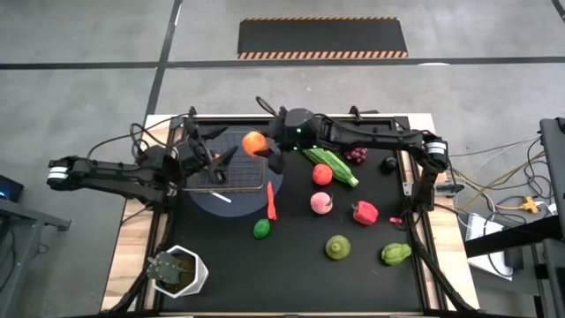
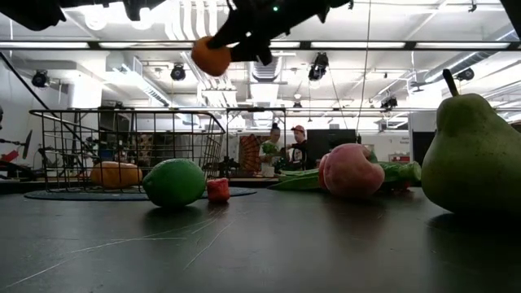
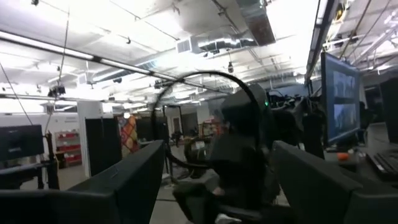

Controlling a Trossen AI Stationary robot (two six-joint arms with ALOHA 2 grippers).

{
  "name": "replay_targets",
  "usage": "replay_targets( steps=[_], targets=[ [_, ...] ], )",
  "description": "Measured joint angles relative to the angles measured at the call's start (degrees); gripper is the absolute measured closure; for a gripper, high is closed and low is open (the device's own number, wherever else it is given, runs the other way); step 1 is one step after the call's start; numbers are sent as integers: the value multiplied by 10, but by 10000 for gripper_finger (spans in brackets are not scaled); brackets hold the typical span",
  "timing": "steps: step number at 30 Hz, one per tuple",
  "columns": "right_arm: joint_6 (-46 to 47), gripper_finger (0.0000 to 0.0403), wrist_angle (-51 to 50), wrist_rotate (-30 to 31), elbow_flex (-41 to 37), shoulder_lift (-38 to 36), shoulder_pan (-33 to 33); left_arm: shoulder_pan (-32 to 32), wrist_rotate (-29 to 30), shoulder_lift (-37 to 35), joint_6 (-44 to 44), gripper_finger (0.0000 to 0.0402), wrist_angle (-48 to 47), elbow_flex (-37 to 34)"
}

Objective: Build produce basket
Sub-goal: Put the orange into the wire basket

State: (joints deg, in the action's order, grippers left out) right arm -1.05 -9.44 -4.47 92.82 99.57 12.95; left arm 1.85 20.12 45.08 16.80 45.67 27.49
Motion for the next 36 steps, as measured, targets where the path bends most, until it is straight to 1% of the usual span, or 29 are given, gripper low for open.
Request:
replay_targets(
  steps=[2,7,14,16,22,28,31,36],
  targets=[
    [2,140,28,0,1,11,-1,0,-1,1,-1,123,0,-1],
    [4,140,29,-1,29,61,-5,0,-2,3,-1,123,0,-1],
    [-4,140,20,-1,111,163,-4,0,-4,-1,-1,123,0,-2],
    [-13,140,-4,0,146,190,-4,0,-4,-2,-1,123,0,-2],
    [-34,140,-128,0,269,275,-4,0,-4,-9,0,123,-1,-3],
    [-50,136,-226,0,364,331,-3,0,-6,-26,0,123,-1,-11],
    [-60,134,-250,0,393,352,-3,0,-5,-35,0,123,-1,-17],
    [-66,131,-255,1,410,372,-3,0,-5,-54,0,123,2,-26]
  ],
)
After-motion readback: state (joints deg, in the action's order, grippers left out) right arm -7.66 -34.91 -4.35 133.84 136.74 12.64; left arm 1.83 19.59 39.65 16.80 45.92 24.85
